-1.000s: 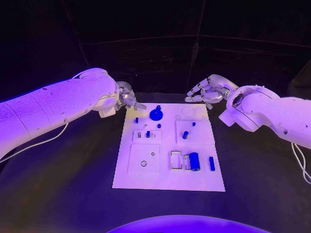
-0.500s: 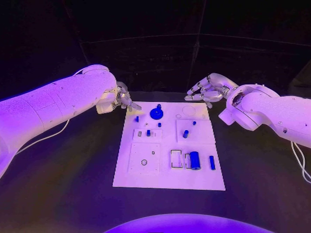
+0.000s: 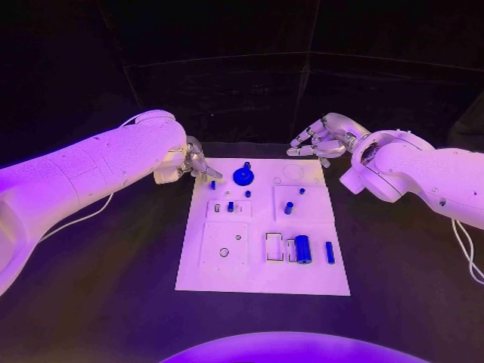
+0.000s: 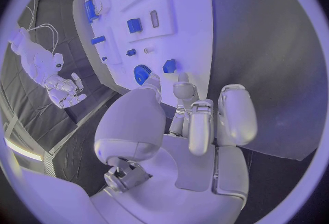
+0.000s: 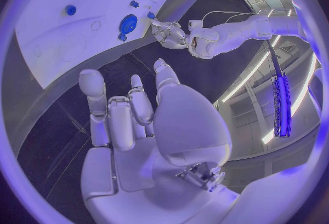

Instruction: Assemble the parts on the task board

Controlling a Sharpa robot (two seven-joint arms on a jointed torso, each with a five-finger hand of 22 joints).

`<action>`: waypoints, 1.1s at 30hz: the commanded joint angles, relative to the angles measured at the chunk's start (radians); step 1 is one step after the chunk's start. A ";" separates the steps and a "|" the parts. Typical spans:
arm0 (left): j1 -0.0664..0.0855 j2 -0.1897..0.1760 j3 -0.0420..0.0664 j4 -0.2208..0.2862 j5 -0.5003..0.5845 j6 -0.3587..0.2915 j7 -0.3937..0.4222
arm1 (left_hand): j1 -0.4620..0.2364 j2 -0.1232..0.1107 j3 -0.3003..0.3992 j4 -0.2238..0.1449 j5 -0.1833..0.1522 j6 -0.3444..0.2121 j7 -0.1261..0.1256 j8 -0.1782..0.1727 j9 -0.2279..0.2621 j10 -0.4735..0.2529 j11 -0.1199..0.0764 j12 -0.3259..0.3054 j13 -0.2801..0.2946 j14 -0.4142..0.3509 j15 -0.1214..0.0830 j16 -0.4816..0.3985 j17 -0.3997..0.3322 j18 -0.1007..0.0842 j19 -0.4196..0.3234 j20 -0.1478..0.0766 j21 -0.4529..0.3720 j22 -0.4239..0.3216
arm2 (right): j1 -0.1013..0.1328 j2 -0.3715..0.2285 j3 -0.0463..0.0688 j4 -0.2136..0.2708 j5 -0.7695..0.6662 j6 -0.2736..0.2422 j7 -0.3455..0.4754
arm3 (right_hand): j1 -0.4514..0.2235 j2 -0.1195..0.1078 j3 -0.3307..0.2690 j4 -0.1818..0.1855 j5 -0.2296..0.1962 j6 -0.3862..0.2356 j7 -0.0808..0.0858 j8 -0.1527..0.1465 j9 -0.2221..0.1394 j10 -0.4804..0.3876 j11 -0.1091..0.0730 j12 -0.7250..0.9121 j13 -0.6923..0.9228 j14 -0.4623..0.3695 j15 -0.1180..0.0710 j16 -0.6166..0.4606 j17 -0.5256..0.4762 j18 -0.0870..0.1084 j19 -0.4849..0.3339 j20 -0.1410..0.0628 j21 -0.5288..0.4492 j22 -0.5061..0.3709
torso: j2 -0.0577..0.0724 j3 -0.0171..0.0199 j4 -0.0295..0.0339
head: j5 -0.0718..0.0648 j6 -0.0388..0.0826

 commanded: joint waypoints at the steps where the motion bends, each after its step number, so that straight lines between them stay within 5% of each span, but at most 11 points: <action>1: -0.001 0.007 -0.003 -0.006 -0.007 0.003 0.022 | 0.004 0.014 -0.006 -0.002 -0.003 0.010 0.000 0.000 -0.002 0.009 0.001 0.006 0.001 0.104 0.002 0.006 0.263 0.001 0.006 -0.001 0.006 0.002 | 0.002 0.002 0.001 0.000 0.002 0.000 0.010 | -0.004 0.006 -0.004 0.001 0.007 -0.003 -0.002 0.004 -0.002 -0.004 -0.003 -0.004 -0.001 0.048 -0.007 -0.003 0.000 0.013 -0.006 -0.002 -0.007 -0.001 | 0.000 0.0007 0.0003 | -0.002 -0.001; 21: -0.010 0.029 -0.015 -0.022 -0.007 -0.003 0.034 | 0.038 0.033 -0.011 -0.017 -0.002 0.024 -0.004 0.001 -0.010 0.010 -0.003 0.008 -0.002 0.104 -0.001 0.006 0.263 0.000 0.007 -0.004 0.008 0.007 | 0.002 0.007 0.001 -0.002 0.002 0.000 0.010 | -0.004 0.006 -0.004 0.001 0.007 -0.003 -0.002 0.004 -0.002 -0.004 -0.003 -0.004 -0.001 0.048 -0.007 -0.003 0.000 0.013 -0.006 -0.002 -0.007 -0.001 | -0.001 0.0008 0.0002 | -0.003 -0.003; 27: -0.010 0.027 -0.015 -0.021 -0.007 -0.007 0.036 | 0.086 0.066 0.006 -0.044 -0.001 0.031 -0.006 0.004 -0.014 0.011 -0.005 0.009 -0.004 0.104 -0.003 0.006 0.263 0.000 0.007 -0.006 0.008 0.009 | 0.002 0.008 0.001 -0.002 0.002 0.001 0.010 | -0.004 0.006 -0.004 0.001 0.007 -0.003 -0.002 0.004 -0.002 -0.004 -0.003 -0.004 -0.001 0.048 -0.007 -0.003 0.000 0.013 -0.006 -0.002 -0.007 -0.001 | -0.001 0.0007 0.0010 | -0.004 -0.005; 33: -0.010 0.026 -0.015 -0.018 -0.007 -0.004 0.039 | 0.196 0.111 0.076 -0.120 -0.002 0.029 -0.014 0.000 -0.023 0.006 -0.013 0.004 -0.011 0.104 -0.009 0.006 0.263 0.000 0.007 -0.011 0.008 0.010 | 0.002 0.008 0.001 -0.003 0.002 0.001 0.009 | -0.002 0.007 -0.005 0.001 0.008 -0.004 -0.002 0.004 -0.002 -0.004 -0.003 -0.004 -0.001 0.047 -0.007 -0.004 -0.001 0.013 -0.006 -0.002 -0.008 -0.002 | -0.001 0.0006 0.0009 | -0.004 -0.007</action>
